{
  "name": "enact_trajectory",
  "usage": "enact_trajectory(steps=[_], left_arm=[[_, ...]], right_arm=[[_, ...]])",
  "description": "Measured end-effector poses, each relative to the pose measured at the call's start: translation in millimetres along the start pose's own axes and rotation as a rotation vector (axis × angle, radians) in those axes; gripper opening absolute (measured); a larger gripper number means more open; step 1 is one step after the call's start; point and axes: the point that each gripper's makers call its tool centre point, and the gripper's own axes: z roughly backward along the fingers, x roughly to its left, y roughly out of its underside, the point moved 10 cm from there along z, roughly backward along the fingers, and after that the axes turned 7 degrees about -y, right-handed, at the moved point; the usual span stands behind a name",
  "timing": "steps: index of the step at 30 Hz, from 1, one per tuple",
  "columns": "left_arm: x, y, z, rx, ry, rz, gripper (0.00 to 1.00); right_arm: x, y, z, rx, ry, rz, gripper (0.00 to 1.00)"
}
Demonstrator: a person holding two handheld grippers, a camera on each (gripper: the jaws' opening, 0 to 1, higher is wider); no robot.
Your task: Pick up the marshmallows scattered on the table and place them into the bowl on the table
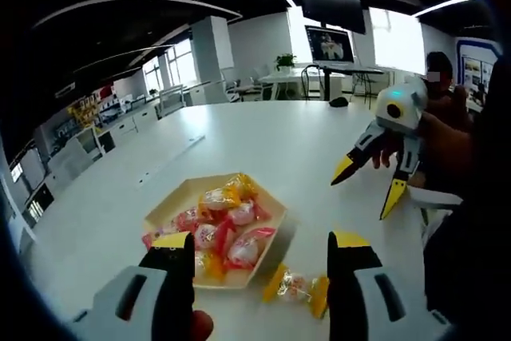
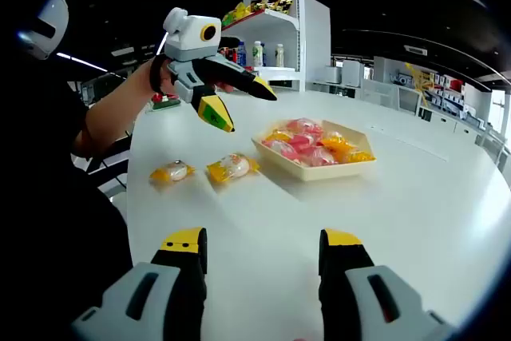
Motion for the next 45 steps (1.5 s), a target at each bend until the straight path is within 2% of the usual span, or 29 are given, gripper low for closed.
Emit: enact_trajectory(steps=[5, 16, 24, 27, 29, 38, 43, 45], left_arm=[[-1.8, 0.2, 5, -0.003, -0.016, -0.028, 0.67], [-3.5, 5.3, 17, 0.049, 0.042, -0.077, 0.67], [-10.7, 14.0, 20, 0.087, 0.110, -0.121, 0.66], [-10.1, 14.9, 22, 0.093, 0.120, -0.117, 0.65], [-20.8, 13.7, 28, 0.087, 0.125, -0.098, 0.65], [-25.8, 25.0, 32, 0.134, 0.170, -0.098, 0.65], [-18.9, 28.7, 36, 0.132, 0.199, -0.107, 0.66], [-22.8, 27.6, 36, 0.129, 0.201, -0.100, 0.66]], right_arm=[[0, 0.6, -1, 0.002, -0.003, 0.000, 0.56], [-1, 0.9, -1, 0.002, -0.004, -0.002, 0.56], [-1, 0.9, -4, 0.003, -0.013, -0.002, 0.56], [-1, 1.5, -4, 0.002, -0.011, -0.004, 0.56], [-2, 1.9, -4, 0.000, -0.009, -0.006, 0.56], [0, 2.1, -2, -0.002, -0.008, -0.004, 0.56], [0, 2.7, -2, -0.001, -0.008, -0.005, 0.56], [0, 2.8, -2, 0.000, -0.009, -0.003, 0.56]])
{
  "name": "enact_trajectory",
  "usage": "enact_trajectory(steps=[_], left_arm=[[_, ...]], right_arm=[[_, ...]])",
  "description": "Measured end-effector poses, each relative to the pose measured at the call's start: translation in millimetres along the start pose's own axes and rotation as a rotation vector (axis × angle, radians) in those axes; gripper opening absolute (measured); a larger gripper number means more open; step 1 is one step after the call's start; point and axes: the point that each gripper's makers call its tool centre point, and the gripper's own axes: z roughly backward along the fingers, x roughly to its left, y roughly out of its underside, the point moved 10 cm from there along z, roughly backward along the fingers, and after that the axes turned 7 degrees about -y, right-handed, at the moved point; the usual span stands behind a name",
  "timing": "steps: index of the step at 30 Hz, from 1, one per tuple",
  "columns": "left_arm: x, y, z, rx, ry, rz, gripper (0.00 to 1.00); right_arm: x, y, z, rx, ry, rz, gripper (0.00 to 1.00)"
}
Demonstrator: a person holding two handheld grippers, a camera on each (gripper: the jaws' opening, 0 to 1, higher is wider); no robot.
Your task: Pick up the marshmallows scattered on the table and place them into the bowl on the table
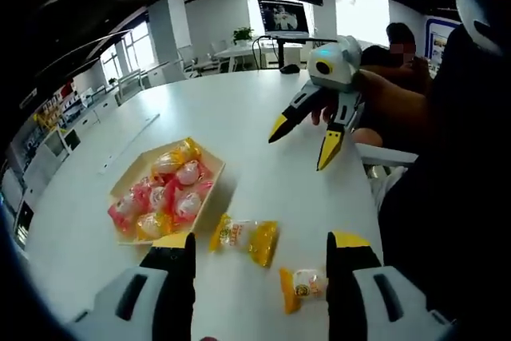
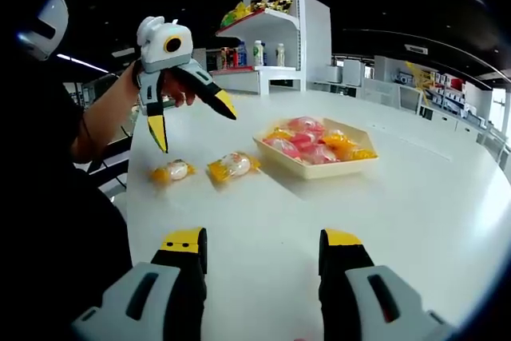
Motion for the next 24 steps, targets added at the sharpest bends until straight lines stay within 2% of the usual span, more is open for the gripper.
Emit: enact_trajectory(steps=[7, 11, 15, 18, 22, 24], left_arm=[[-1.7, 2.1, 4, 0.019, -0.001, 0.002, 0.66], [-7.7, 1.9, 5, 0.012, 0.031, 0.050, 0.70], [-11.5, 5.5, 3, 0.038, 0.034, 0.013, 0.72], [-13.6, 8.7, 3, 0.076, 0.031, 0.001, 0.70], [-19.3, 10.7, 5, 0.089, 0.072, 0.002, 0.67], [-23.6, 11.8, 5, 0.102, 0.092, -0.006, 0.63]], right_arm=[[0, -0.3, 0, -0.001, 0.001, -0.001, 0.56], [0, -0.1, 0, 0.000, 0.000, -0.001, 0.56], [0, 0.7, 0, 0.004, 0.003, -0.003, 0.56], [-1, 1.3, 0, 0.006, 0.005, -0.005, 0.56], [-1, 1.5, 0, 0.007, 0.007, -0.009, 0.56], [-1, 1.3, 0, 0.008, 0.005, -0.007, 0.56]])
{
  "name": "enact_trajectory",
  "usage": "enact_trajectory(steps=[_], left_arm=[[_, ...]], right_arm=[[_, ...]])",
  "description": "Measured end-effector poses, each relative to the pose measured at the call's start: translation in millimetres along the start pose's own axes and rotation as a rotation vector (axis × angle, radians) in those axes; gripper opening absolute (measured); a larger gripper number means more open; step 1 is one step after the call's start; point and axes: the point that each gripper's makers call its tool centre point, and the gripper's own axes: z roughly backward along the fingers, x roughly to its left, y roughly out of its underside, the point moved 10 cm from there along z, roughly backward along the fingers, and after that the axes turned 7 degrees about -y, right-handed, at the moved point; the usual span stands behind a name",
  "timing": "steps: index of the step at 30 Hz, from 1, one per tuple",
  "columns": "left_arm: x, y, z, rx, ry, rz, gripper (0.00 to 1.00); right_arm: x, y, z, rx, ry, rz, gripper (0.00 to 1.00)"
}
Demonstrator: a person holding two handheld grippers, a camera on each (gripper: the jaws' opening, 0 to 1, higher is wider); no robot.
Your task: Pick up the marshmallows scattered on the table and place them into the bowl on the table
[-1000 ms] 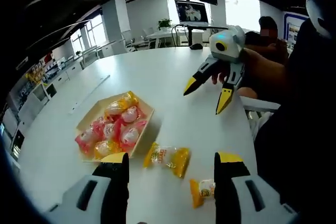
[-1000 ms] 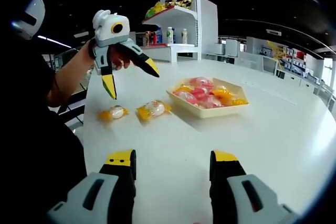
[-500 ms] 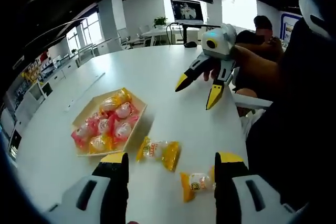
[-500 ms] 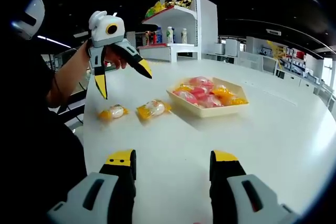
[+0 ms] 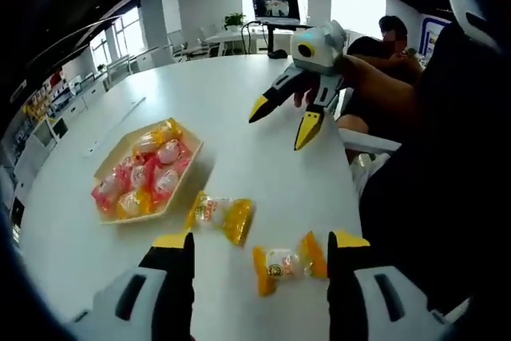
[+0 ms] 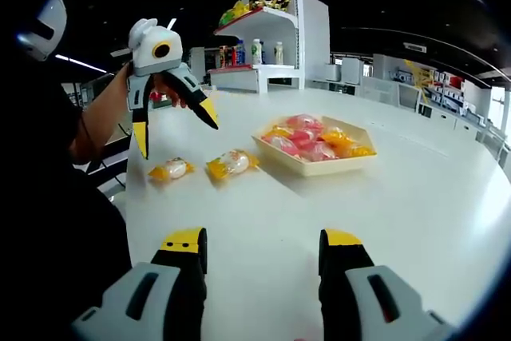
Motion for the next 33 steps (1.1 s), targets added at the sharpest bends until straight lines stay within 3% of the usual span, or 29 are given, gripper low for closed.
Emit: enact_trajectory(steps=[2, 12, 16, 18, 23, 26, 29, 33], left_arm=[[-8.9, 4.2, -1, 0.055, 0.059, -0.034, 0.55], [-17.4, 1.0, -7, 0.057, 0.065, -0.051, 0.58], [-21.4, 2.3, -11, 0.089, 0.084, -0.064, 0.59], [-21.4, 2.5, -12, 0.093, 0.085, -0.153, 0.53], [-23.2, 3.0, -14, 0.096, 0.101, -0.107, 0.55], [-21.6, 5.1, -16, 0.105, 0.095, -0.022, 0.55], [-21.5, 5.8, -18, 0.095, 0.118, 0.089, 0.63], [-18.2, 11.1, -20, 0.125, 0.089, 0.065, 0.61]], right_arm=[[0, 0.0, -1, 0.000, -0.003, 0.000, 0.56], [1, 0.5, -1, 0.008, -0.004, -0.001, 0.56], [1, 0.2, 0, 0.006, -0.002, -0.003, 0.56], [1, 0.3, -1, 0.010, -0.005, 0.000, 0.56], [1, 0.4, -2, 0.011, -0.005, -0.001, 0.56], [1, 0.4, -2, 0.013, -0.006, 0.000, 0.56], [0, 0.9, -2, 0.016, -0.006, -0.001, 0.55], [1, 1.2, -2, 0.021, -0.007, 0.001, 0.55]])
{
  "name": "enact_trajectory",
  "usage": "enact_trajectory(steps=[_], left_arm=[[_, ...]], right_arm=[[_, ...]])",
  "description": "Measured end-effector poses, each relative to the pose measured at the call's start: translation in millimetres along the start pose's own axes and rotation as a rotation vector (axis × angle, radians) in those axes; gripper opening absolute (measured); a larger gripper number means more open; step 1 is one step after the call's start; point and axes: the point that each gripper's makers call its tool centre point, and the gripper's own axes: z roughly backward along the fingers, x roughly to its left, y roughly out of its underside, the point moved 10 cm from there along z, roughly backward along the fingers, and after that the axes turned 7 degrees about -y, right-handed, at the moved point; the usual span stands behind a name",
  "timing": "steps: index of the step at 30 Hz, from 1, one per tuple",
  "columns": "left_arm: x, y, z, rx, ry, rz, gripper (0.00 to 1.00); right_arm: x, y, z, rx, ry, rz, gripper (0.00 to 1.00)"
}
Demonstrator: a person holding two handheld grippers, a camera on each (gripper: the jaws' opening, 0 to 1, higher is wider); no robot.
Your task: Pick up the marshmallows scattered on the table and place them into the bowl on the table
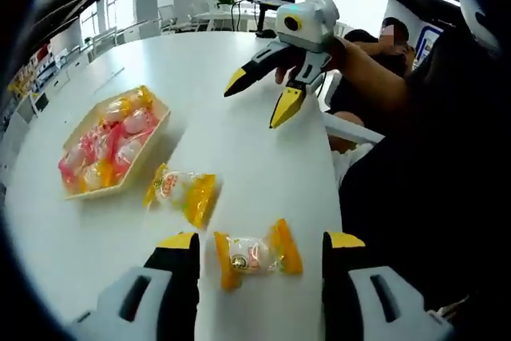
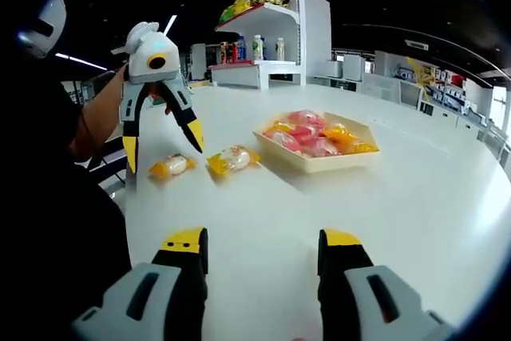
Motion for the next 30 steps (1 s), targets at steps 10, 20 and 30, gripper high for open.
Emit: enact_trajectory(steps=[10, 20, 30], left_arm=[[3.5, 6.7, -0.8, 0.020, 0.008, 0.035, 0.58], [8.0, 9.6, -1.3, 0.016, 0.004, 0.052, 0.54], [4.7, 8.3, -6.4, 0.009, -0.004, 0.033, 0.49]], right_arm=[[0.2, 0.3, 0.4, 0.004, 0.004, -0.001, 0.55], [0.5, 3.3, 1.2, 0.009, 0.007, -0.006, 0.55], [-0.1, 5.5, 2.7, 0.015, 0.007, -0.011, 0.55]])
